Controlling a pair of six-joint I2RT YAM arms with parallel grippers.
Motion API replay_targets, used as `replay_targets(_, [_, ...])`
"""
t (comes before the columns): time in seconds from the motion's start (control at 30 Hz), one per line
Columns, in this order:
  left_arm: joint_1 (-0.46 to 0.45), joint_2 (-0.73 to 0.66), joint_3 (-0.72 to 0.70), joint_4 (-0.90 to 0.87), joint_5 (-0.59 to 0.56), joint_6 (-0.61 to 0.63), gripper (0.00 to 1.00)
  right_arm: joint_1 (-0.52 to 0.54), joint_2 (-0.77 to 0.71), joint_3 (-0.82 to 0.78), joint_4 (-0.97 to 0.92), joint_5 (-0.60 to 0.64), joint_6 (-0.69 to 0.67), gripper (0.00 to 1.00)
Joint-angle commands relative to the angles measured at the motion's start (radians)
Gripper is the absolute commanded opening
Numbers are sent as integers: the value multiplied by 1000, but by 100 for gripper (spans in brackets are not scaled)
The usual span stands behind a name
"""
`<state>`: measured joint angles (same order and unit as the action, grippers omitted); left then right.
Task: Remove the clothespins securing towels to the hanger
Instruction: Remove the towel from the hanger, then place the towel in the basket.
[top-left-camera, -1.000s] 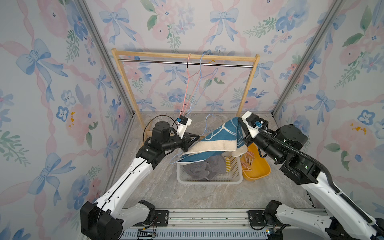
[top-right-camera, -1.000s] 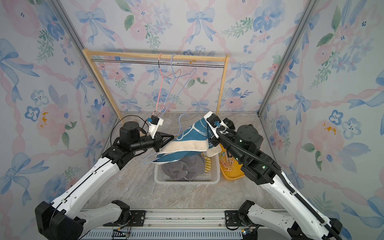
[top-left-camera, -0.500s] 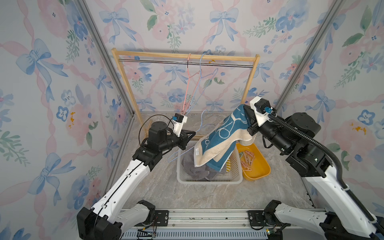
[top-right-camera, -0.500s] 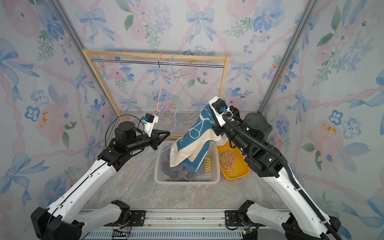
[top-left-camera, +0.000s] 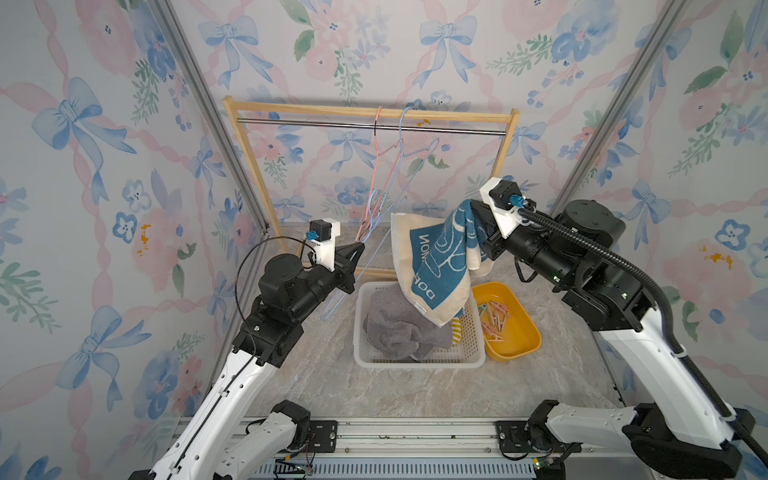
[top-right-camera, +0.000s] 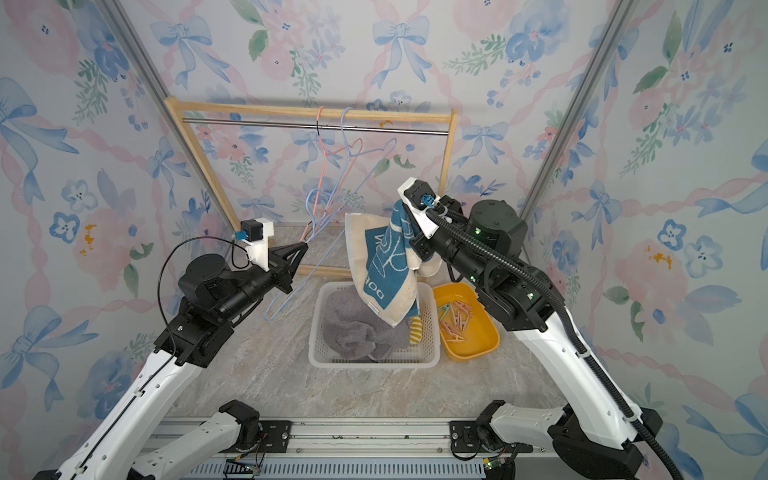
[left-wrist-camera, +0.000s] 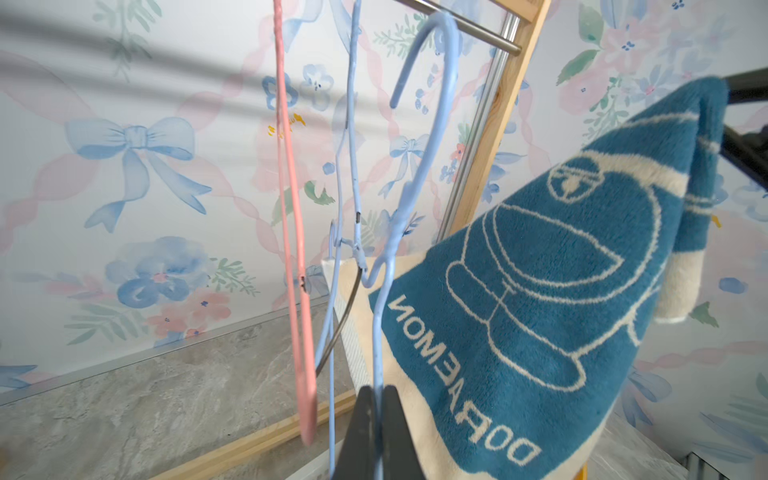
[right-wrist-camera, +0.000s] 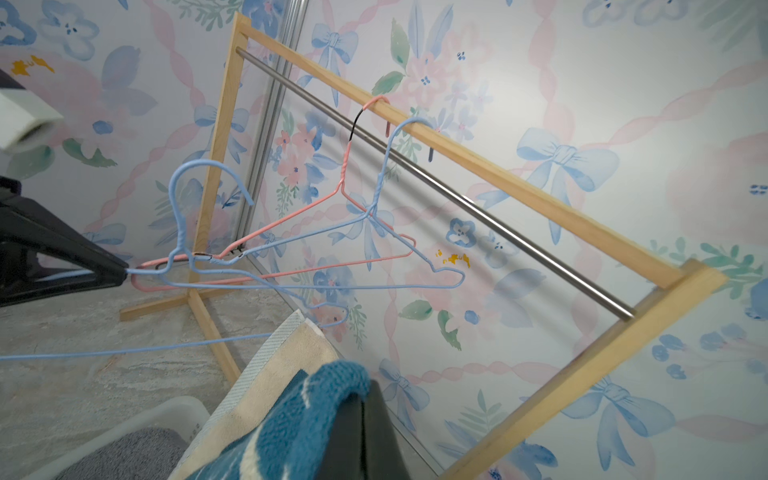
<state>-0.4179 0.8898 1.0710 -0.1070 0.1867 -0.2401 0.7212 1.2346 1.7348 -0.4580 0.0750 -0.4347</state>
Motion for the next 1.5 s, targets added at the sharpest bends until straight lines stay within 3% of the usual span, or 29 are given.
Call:
replay_targets(0.0, [5, -26, 1, 59, -76, -2, 0, 21, -4, -5, -49, -18, 4, 0])
replay_targets(0.37, [7, -8, 4, 81, -50, -5, 0, 33, -105, -241, -80, -89, 102, 0])
replay_targets(0.6, [21, -4, -5, 96, -43, -16, 0, 34, -63, -378, -86, -172, 166, 0])
replay_targets(0.93, [34, -3, -7, 103, -21, -18, 0, 44, 164, -502, -89, -336, 253, 0])
replay_targets(1.47, [54, 5, -22, 102, -20, -18, 0, 85, 562, -489, -144, -335, 263, 0])
